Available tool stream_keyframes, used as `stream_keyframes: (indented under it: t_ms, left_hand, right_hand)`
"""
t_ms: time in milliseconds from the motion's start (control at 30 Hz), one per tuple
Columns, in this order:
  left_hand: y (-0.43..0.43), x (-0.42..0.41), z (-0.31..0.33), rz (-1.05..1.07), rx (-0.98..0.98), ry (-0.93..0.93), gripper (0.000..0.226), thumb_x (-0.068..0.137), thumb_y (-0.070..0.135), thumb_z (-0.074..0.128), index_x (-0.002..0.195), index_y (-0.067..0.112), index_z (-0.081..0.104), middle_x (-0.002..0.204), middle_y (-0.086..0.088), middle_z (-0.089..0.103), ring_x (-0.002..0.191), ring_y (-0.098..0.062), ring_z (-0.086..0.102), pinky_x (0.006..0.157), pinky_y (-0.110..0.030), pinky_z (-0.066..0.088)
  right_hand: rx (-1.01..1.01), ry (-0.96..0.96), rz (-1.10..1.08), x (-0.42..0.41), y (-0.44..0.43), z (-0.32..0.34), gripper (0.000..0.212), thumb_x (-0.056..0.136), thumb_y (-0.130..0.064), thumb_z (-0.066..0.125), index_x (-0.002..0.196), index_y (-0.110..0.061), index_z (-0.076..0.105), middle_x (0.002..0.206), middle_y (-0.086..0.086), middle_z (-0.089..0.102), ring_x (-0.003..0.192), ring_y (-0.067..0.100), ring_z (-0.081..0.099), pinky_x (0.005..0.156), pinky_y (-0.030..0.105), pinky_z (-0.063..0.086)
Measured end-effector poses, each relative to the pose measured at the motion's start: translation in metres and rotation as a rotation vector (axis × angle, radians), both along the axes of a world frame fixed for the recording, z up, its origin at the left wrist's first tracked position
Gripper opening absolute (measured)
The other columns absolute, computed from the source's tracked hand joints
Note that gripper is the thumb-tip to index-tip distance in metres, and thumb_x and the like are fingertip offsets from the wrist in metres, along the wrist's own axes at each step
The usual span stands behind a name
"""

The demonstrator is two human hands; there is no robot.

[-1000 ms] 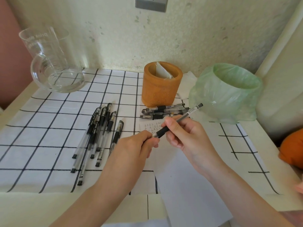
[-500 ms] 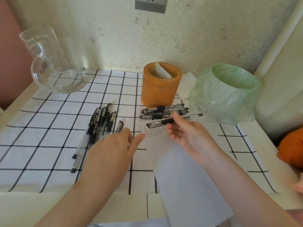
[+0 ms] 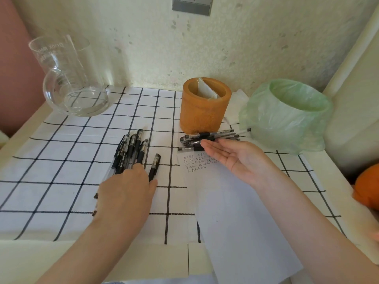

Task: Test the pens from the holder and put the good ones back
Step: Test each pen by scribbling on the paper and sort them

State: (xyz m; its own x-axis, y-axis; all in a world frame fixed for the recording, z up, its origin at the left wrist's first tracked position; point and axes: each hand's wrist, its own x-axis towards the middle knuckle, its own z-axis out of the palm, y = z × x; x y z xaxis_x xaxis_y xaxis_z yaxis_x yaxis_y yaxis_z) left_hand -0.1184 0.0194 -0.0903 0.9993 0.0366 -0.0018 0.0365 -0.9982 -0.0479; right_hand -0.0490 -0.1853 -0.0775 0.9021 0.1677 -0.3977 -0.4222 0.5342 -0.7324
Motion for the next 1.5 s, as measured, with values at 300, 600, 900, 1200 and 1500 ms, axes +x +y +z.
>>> stream_keyframes:
  t_ms: [300,600,900,1200,1500]
  left_hand:
    - [-0.01,0.002,0.018,0.085,-0.996,0.135,0.023,0.091,0.036,0.049,0.081,0.019,0.059,0.061,0.007,0.06,0.052,-0.009,0.05,0.052,-0.023,0.042]
    - [-0.021,-0.002,0.034,0.038,-1.606,0.482,0.03,0.093,0.024,0.047,0.081,-0.001,0.059,0.052,-0.003,0.05,0.041,-0.013,0.04,0.039,-0.019,0.037]
    - [-0.019,-0.003,0.019,-0.111,-1.051,-0.039,0.016,0.084,0.043,0.048,0.09,0.032,0.058,0.077,0.015,0.06,0.066,0.0,0.056,0.058,-0.02,0.044]
    - [-0.028,-0.004,0.013,-0.287,-1.162,0.121,0.006,0.09,0.028,0.052,0.089,0.029,0.057,0.069,0.013,0.062,0.06,0.0,0.057,0.056,-0.013,0.044]
    - [-0.033,-0.011,0.018,-0.337,-1.204,0.157,0.023,0.085,0.048,0.039,0.1,0.041,0.055,0.087,0.024,0.063,0.083,0.004,0.057,0.071,-0.012,0.044]
  right_hand:
    - [-0.378,-0.145,0.048,-0.009,0.0,-0.002,0.024,0.095,0.006,0.041,0.114,0.011,0.056,0.089,0.022,0.07,0.073,0.023,0.072,0.067,0.028,0.059]
    - [-1.132,-1.077,0.383,-0.038,0.021,-0.005,0.055,0.086,0.008,0.057,0.132,-0.021,0.054,0.103,0.002,0.062,0.087,0.009,0.06,0.077,0.02,0.051]
    - [-0.856,-0.663,0.171,-0.041,0.015,0.005,0.015,0.095,-0.016,0.054,0.086,-0.011,0.065,0.053,0.002,0.06,0.041,0.009,0.048,0.046,0.018,0.037]
    - [-0.593,-0.58,0.326,-0.044,0.022,0.012,0.014,0.085,-0.006,0.065,0.077,-0.005,0.053,0.048,-0.006,0.056,0.039,0.002,0.045,0.04,0.012,0.031]
    - [-0.504,-0.482,0.281,-0.046,0.021,0.014,0.025,0.078,-0.015,0.07,0.069,-0.003,0.05,0.044,0.002,0.044,0.032,0.005,0.036,0.034,0.014,0.023]
